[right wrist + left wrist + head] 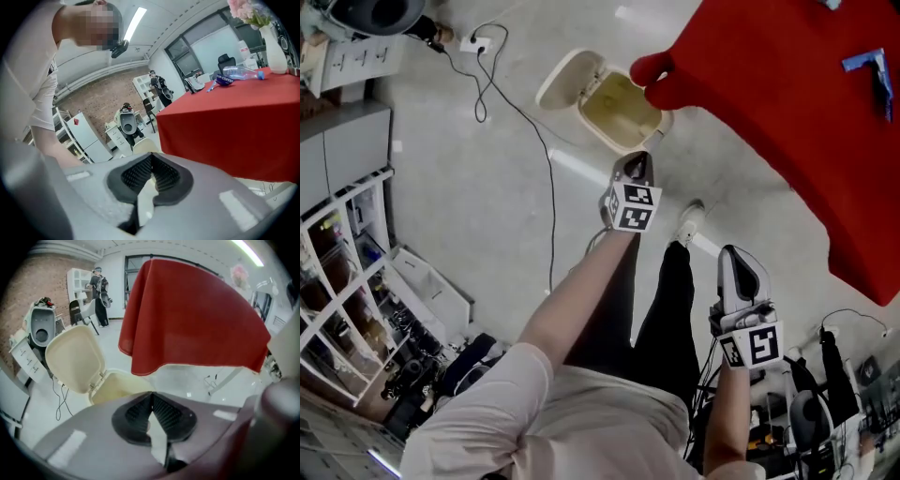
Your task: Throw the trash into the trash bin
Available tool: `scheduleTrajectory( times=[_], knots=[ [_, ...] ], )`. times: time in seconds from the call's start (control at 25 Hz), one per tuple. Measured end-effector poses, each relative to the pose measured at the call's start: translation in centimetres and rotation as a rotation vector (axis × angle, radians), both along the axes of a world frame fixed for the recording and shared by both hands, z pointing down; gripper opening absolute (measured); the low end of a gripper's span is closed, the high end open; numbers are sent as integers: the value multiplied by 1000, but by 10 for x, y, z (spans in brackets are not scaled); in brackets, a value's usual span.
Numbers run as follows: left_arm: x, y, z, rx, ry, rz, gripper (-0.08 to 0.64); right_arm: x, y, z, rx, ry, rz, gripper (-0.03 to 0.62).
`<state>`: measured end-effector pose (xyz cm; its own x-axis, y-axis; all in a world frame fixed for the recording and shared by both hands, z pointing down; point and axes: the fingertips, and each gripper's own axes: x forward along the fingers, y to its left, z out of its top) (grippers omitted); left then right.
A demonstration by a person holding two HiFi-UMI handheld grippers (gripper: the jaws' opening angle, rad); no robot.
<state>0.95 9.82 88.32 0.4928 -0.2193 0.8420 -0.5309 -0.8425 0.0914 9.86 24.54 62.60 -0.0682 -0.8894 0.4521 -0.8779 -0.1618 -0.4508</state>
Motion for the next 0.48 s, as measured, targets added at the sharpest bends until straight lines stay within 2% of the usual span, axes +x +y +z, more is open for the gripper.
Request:
scheduleTrajectory(
  times=[0.32,0.48],
  knots=[
    [-2,1,-110,35,117,10,5,-5,-5,-45,-7,51,-15,2],
    [-10,1,-157,42,144,22,5,-9,-5,-65,-5,56,-21,2]
  ],
)
